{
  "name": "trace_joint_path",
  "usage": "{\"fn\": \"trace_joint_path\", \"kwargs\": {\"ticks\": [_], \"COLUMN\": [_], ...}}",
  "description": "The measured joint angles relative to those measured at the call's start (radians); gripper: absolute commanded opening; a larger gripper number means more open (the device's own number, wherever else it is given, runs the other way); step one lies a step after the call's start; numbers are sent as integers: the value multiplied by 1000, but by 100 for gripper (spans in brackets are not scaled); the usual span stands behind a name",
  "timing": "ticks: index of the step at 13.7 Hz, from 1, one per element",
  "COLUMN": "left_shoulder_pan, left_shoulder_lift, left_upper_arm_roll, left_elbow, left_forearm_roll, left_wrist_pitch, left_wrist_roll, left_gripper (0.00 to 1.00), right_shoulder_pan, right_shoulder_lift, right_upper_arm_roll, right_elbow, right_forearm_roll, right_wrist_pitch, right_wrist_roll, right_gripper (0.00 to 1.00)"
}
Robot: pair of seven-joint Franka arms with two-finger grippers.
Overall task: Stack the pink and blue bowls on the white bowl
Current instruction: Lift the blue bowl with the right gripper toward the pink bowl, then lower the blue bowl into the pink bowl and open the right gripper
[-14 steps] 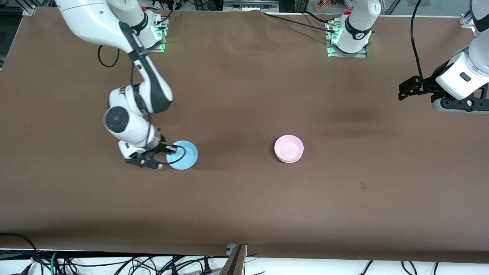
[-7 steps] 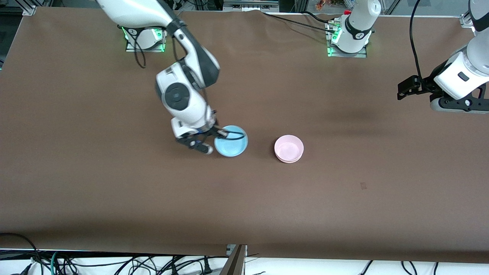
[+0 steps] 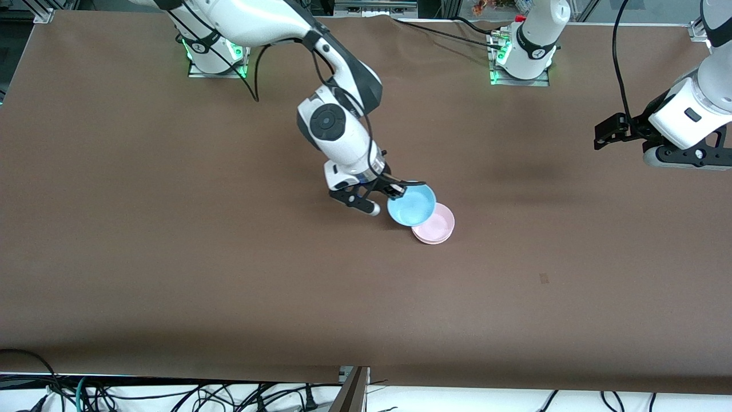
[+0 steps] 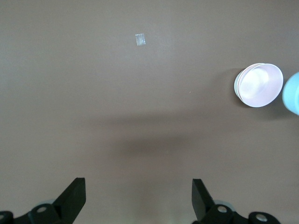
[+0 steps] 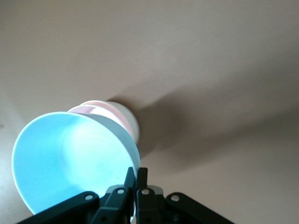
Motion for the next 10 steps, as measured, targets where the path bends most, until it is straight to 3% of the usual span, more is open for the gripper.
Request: {"fn": "trace_joint_path", "kwargs": {"ticks": [3, 10], "left_shoulder_pan": [0, 0], "left_shoulder_lift": [0, 1], "left_upper_arm_roll": [0, 0], "left_elbow": [0, 0], "left_forearm_roll": [0, 0], "left_wrist_pitch": [0, 0], "left_wrist_roll": [0, 0], "left_gripper": [100, 100], "right_shoulder_pan": [45, 56], "right_shoulder_lift": [61, 92], "right_upper_arm_roll": [0, -4], "right_elbow": [4, 25], "right_forearm_roll": [0, 0], "right_wrist_pitch": [79, 125], "right_wrist_roll": [14, 15], "right_gripper": [0, 0]}}
